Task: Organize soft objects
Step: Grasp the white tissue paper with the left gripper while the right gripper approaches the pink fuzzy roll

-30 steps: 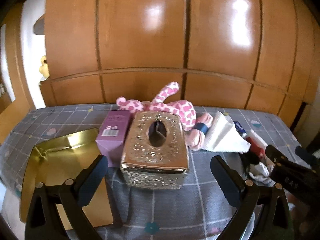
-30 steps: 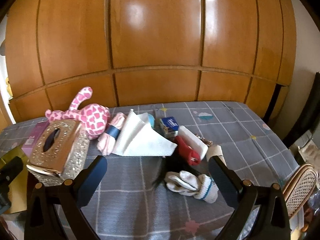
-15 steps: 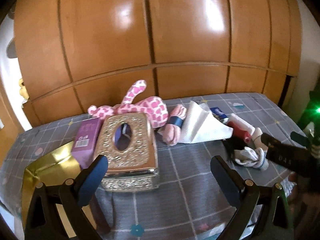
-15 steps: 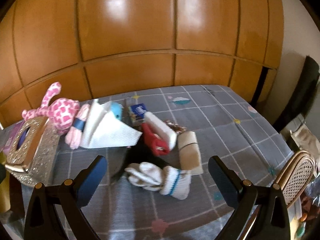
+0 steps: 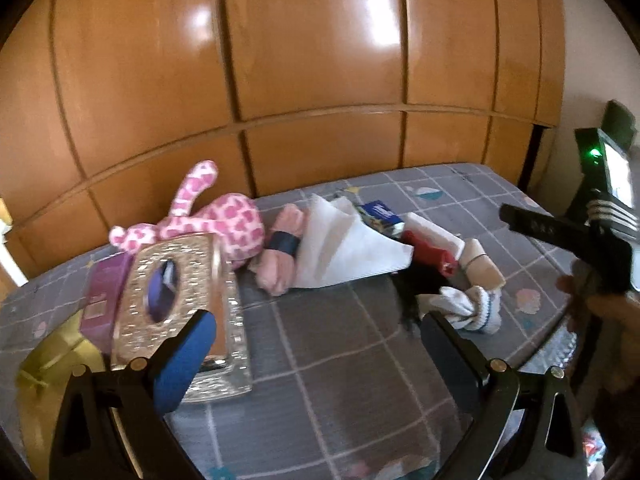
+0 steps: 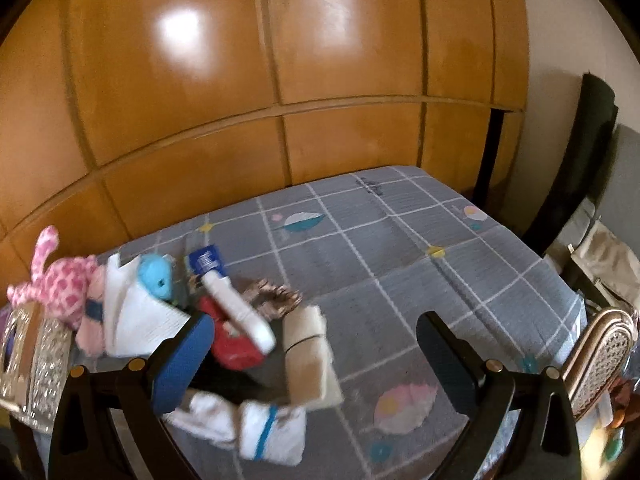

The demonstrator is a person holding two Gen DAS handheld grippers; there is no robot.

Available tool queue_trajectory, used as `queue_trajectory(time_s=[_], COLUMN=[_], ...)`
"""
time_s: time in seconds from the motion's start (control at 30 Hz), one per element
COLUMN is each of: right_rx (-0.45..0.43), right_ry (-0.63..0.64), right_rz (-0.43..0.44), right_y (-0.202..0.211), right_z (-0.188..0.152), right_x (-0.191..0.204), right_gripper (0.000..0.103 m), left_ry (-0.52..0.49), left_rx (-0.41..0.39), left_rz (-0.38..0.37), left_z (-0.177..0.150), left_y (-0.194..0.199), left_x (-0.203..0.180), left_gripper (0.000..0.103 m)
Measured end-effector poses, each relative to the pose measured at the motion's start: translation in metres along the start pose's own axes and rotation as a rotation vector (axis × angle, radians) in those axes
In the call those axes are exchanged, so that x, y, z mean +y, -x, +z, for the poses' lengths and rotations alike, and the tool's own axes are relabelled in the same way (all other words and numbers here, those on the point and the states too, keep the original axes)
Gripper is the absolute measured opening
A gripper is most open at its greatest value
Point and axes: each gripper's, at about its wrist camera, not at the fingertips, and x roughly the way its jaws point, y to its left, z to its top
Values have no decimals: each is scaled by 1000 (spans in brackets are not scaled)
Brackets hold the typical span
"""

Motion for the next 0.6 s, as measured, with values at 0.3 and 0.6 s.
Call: queue_trajectory(time_s=[0.3,0.6], right_rx=[6,-26], right_ry=[-110,-228], right_rz=[83,131], right_y=[-18,-13], right_z=[7,5], right_x=[-22,-40], right_gripper=[103,103], left_ry=[-21,42], left_rx=[43,162], left_rz=[-42,-141], left_z=[6,12], left_y=[-22,-62], left_x=[-21,-25], left_gripper=[103,98])
